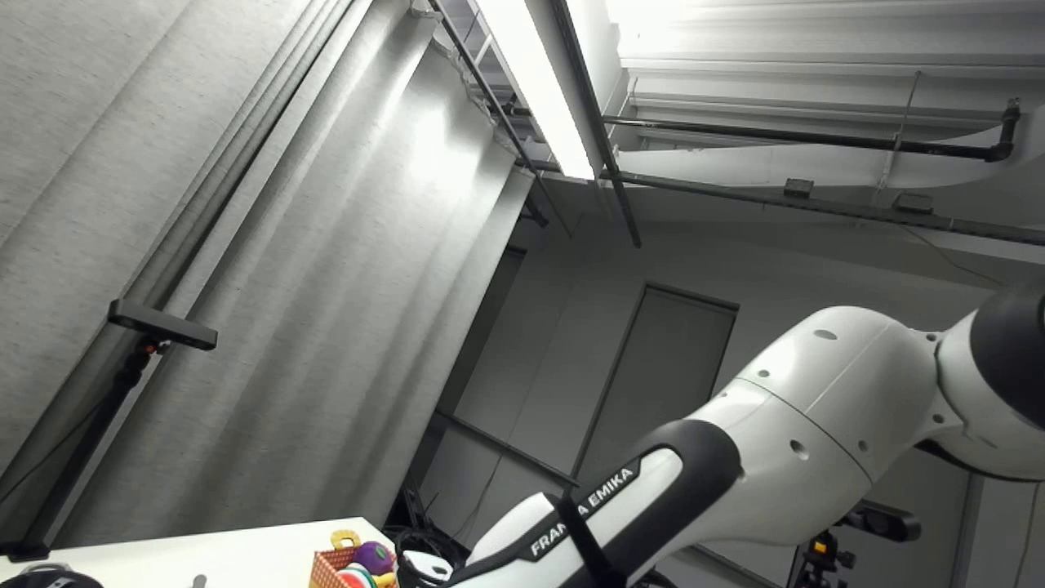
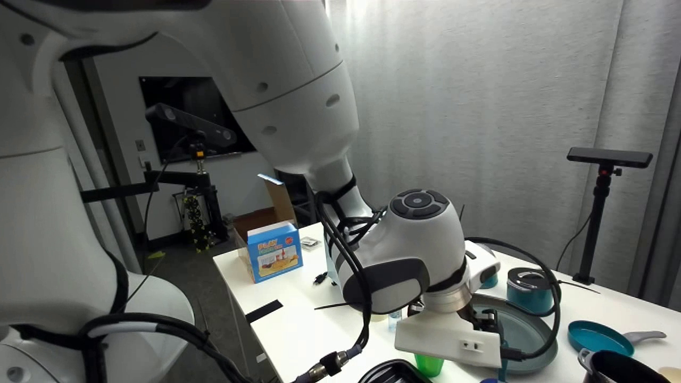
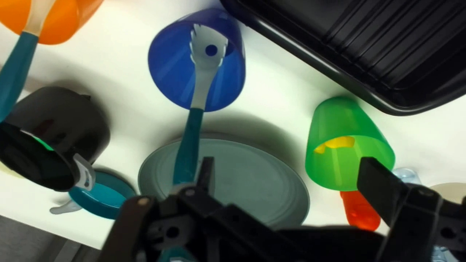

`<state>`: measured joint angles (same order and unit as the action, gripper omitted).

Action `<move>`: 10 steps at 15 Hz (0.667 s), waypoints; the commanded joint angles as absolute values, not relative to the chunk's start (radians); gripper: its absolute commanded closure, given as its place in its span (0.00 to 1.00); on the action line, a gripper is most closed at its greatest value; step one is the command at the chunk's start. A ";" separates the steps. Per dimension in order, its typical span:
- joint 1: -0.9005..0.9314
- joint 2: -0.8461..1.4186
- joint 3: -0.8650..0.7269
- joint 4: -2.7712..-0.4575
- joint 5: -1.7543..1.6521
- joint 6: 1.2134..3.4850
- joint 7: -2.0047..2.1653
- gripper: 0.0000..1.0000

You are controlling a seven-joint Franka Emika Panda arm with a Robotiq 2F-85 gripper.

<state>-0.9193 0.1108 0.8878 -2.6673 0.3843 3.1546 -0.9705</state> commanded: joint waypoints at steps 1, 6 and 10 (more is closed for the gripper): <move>-0.913 0.020 0.949 -2.721 0.432 3.154 -0.940 0.00; -0.919 0.056 0.976 -2.712 0.429 3.155 -0.959 0.00; -0.919 0.040 0.985 -2.723 0.434 3.155 -0.958 0.00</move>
